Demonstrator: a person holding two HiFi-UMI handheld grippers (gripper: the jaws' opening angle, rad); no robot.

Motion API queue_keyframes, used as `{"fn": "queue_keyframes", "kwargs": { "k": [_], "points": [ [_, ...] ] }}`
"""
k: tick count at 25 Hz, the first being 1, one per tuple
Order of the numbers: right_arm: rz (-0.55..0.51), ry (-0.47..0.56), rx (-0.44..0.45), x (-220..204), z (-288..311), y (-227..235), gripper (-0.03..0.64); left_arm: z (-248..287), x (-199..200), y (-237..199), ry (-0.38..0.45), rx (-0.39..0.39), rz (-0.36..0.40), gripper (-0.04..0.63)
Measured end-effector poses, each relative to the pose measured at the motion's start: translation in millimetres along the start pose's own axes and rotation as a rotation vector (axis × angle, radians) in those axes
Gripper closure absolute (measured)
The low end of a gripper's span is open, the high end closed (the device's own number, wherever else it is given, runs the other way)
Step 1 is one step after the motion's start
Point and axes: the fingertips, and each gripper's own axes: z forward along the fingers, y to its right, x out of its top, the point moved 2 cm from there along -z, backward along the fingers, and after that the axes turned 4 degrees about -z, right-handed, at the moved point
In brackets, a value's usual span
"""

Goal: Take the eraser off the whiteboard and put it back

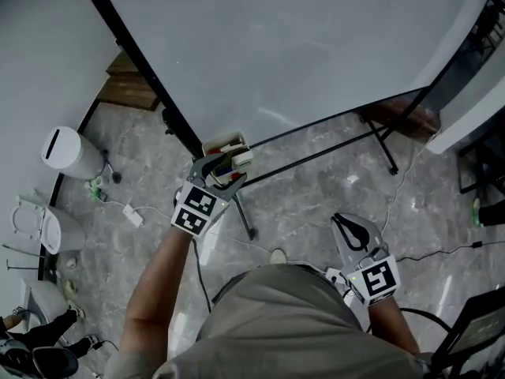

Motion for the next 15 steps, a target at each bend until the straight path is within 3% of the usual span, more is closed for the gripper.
{"fn": "queue_keyframes", "kwargs": {
  "k": [15],
  "points": [
    [0.031,-0.023,0.007,-26,-2,28,0.603,50,-10,-5,-0.158,-0.055,0.046,0.325]
  ]
}}
